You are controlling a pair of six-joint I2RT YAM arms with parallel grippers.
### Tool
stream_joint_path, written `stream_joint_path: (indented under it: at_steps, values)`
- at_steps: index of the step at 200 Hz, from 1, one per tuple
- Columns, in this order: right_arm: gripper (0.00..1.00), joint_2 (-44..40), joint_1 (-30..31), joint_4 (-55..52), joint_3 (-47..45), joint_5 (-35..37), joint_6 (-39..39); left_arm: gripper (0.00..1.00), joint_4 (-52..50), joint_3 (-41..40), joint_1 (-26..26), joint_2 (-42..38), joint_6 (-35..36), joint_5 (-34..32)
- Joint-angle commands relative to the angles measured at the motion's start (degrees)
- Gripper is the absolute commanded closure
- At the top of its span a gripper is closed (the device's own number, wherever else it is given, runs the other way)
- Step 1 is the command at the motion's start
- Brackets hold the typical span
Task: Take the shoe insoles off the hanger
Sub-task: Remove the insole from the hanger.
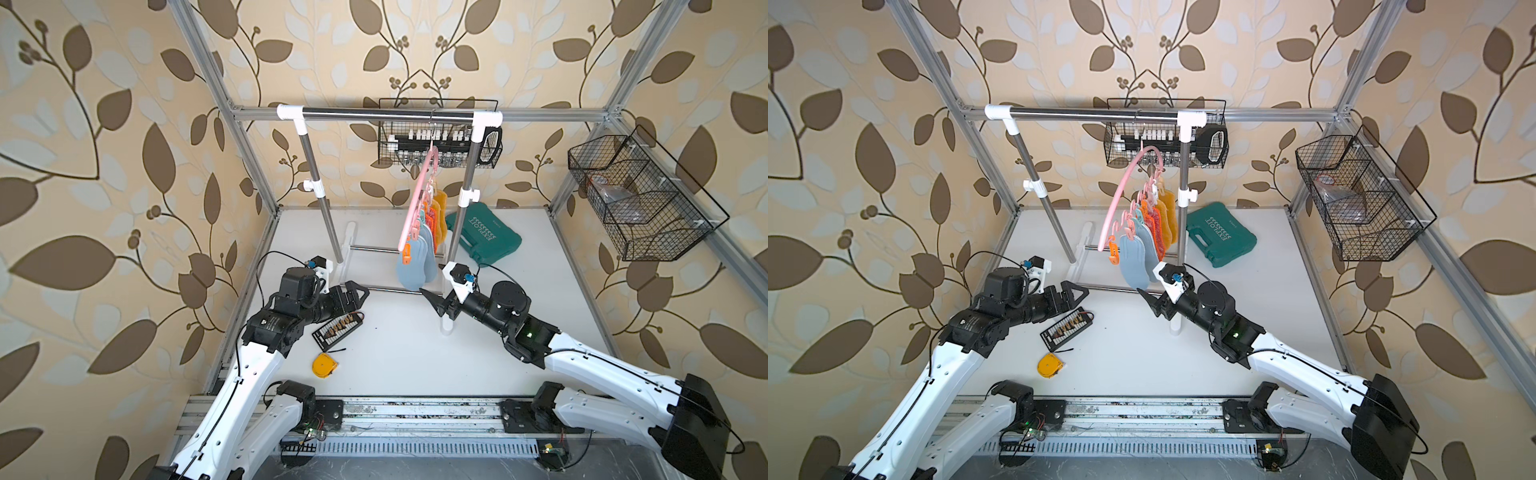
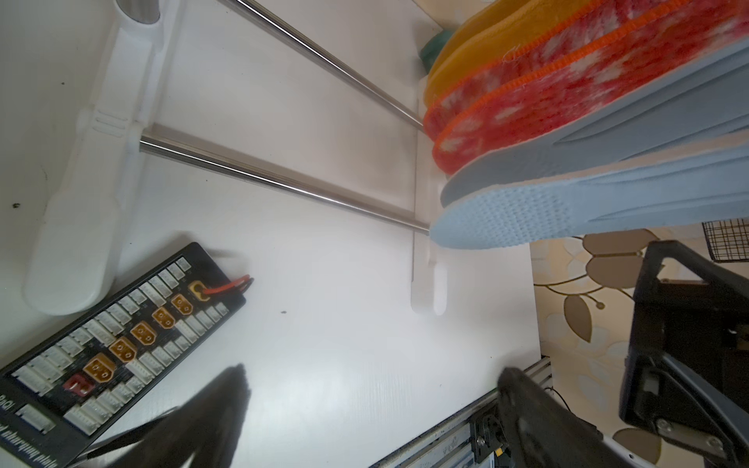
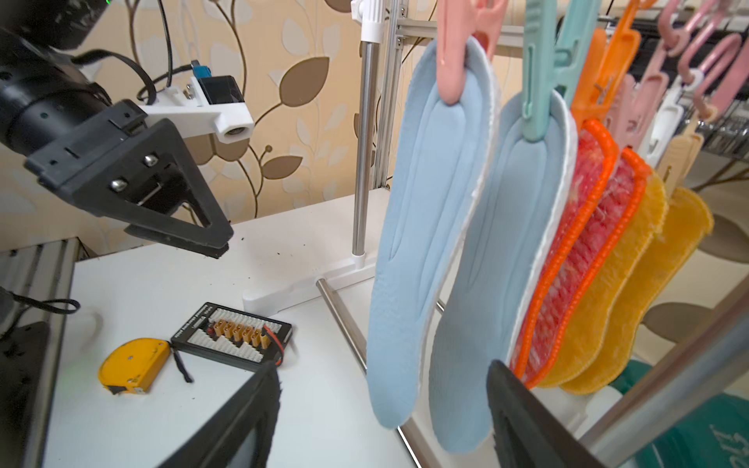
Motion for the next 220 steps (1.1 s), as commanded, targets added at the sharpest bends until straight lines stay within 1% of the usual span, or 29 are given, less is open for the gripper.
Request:
stream_joint_path:
  at_steps: [1,38,74,124,158,191,220]
  values:
    - [0.26,3.2,-0.7,2.1,3.2,-4.4,1.4,0.01,-1.7,0.5,0.0,-0.9,1.2,-0.5]
    - [0.3,7.3,-1.5,4.7,5.6,-6.2,2.2,0.01,-1.1,-1.0,0.0,-2.3,0.6,0.2]
    - [0.43,10.3,-2.1,5.0,8.2,-10.1,2.3,0.01,-1.5,-1.5,0.0,-2.9,0.4,1.0]
    - [0.43,16.5,-2.3,8.3,12.4,-7.7,4.1,0.01,-0.5,-1.4,0.0,-2.7,0.2,2.5]
    - [0.43,20.7,-2.3,11.3,14.7,-6.4,6.0,0.01,-2.0,-0.8,0.0,-2.6,0.5,2.6]
    - [0.42,24.4,-2.3,14.2,16.2,-0.5,7.1,0.01,-2.6,-0.6,0.0,-2.8,0.6,2.9]
    - [0.41,25.9,-2.3,15.2,17.1,-1.4,6.4,0.01,-2.1,-1.0,0.0,-3.1,0.9,2.7]
